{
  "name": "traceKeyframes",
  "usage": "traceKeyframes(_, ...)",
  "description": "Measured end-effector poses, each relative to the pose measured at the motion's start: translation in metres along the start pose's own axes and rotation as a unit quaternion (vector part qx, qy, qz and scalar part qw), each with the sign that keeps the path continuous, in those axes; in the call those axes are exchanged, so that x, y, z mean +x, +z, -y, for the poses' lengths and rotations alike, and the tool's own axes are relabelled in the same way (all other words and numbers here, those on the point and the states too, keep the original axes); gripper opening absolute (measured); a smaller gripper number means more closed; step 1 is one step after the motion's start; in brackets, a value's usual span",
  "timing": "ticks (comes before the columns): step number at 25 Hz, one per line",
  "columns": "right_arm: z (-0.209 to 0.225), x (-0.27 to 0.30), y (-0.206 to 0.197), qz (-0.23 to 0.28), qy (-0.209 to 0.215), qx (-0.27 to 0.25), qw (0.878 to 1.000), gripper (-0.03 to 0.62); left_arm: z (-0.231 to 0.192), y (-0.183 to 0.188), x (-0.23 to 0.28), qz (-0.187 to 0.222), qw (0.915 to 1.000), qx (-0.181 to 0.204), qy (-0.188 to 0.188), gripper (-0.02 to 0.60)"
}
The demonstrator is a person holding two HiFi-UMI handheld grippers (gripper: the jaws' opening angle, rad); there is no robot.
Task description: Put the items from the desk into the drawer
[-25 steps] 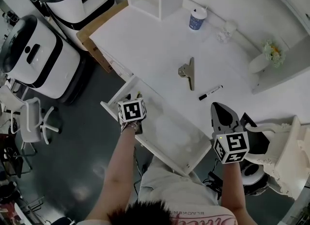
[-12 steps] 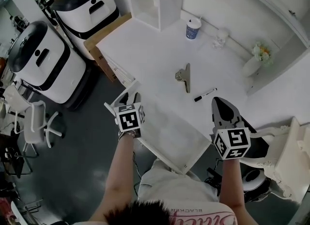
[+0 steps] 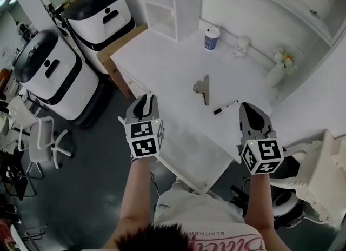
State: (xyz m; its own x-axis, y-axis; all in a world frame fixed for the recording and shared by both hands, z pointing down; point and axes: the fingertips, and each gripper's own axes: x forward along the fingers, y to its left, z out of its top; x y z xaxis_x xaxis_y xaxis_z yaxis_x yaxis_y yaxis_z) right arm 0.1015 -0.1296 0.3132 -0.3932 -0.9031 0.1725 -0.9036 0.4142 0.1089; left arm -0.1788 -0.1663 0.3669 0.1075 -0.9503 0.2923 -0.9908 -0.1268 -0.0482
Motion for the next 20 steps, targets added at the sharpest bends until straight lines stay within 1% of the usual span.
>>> traceKeyframes(3,0.004,-0.008,0.006,0.008,-0.005,-0.004,1.000,0.008,0.010,0.027,-0.016,0.049,0.9987,0.015,0.000,0.037)
traceKeyframes(5,0.007,-0.013,0.010,0.013,-0.009,-0.006,1.000,0.008,0.016,0.043,-0.026,0.080,0.9965,0.024,-0.005,0.010)
traceKeyframes(9,0.012,-0.021,0.018,0.023,-0.014,-0.011,1.000,0.008,0.029,0.074,-0.042,0.132,0.9901,0.044,-0.018,0.009)
traceKeyframes(13,0.017,-0.028,0.028,0.036,-0.022,-0.013,0.999,0.008,0.038,0.098,-0.054,0.181,0.9814,0.059,-0.025,0.009)
traceKeyframes(16,0.020,-0.030,0.033,0.045,-0.028,-0.014,0.998,0.008,0.044,0.106,-0.054,0.195,0.9779,0.065,-0.036,0.009)
traceKeyframes(20,0.025,-0.033,0.040,0.060,-0.041,-0.018,0.997,0.008,0.053,0.109,-0.041,0.191,0.9780,0.069,-0.049,0.009)
